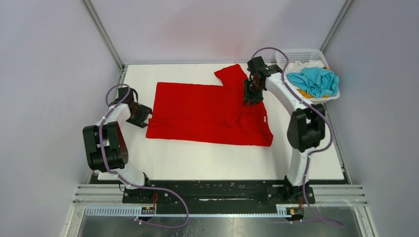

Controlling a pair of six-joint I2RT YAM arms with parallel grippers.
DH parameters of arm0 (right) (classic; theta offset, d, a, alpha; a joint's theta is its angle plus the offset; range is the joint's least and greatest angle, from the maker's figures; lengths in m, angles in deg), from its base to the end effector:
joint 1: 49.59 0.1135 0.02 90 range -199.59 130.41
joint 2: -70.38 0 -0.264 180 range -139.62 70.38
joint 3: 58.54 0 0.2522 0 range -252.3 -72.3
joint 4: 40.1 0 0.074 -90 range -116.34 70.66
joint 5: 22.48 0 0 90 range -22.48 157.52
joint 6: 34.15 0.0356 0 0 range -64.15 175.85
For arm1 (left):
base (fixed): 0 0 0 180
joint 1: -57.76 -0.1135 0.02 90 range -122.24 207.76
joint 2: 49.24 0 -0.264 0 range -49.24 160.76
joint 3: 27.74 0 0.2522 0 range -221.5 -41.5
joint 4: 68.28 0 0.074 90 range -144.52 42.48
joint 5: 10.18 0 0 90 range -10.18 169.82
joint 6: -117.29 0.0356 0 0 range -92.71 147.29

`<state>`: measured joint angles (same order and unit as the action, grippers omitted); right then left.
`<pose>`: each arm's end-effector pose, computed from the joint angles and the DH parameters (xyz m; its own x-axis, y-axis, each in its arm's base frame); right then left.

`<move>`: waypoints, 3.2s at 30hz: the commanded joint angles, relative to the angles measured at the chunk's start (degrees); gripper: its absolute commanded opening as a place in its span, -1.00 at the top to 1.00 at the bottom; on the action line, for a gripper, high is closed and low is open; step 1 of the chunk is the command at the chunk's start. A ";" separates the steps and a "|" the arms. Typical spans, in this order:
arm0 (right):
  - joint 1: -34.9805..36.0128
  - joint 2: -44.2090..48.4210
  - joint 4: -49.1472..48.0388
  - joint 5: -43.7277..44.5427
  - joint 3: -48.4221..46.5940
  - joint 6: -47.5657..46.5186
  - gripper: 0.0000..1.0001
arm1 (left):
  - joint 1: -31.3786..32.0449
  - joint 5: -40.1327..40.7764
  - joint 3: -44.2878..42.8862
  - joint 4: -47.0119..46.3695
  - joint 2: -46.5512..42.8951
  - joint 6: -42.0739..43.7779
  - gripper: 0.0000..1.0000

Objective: Fold and stack the t-shirts
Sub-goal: Fold the flattened tshirt in 1/3 of the way

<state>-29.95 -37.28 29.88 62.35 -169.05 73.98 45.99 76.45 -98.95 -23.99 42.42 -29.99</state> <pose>0.3705 0.1356 0.2767 -0.9391 -0.0061 -0.3435 -0.0794 0.9766 0.1998 0.3046 0.0613 0.1902 -0.3279 -0.9262 -0.1859 -0.8417 0.3758 -0.3878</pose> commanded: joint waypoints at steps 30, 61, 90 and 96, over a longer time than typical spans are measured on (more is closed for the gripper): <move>1.80 2.41 -35.65 -8.99 26.32 5.87 -0.86 | 10.87 -7.96 3.75 -2.08 -1.01 11.93 -0.98; 1.63 -3.83 -40.01 -9.35 16.33 35.05 0.62 | 10.56 -7.56 2.26 0.74 -0.87 12.58 -0.98; 6.69 -0.18 -29.01 21.44 17.74 -30.08 -0.99 | 10.22 -8.52 2.87 0.51 0.03 13.68 -0.98; 6.67 -4.43 -26.78 15.49 14.82 -32.79 -0.99 | 9.57 -8.88 2.99 0.44 1.94 14.16 -0.98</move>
<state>-23.24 -40.06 1.14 79.77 -150.56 45.87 56.41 68.38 -95.34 -22.09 43.34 -16.94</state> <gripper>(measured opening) 0.993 0.989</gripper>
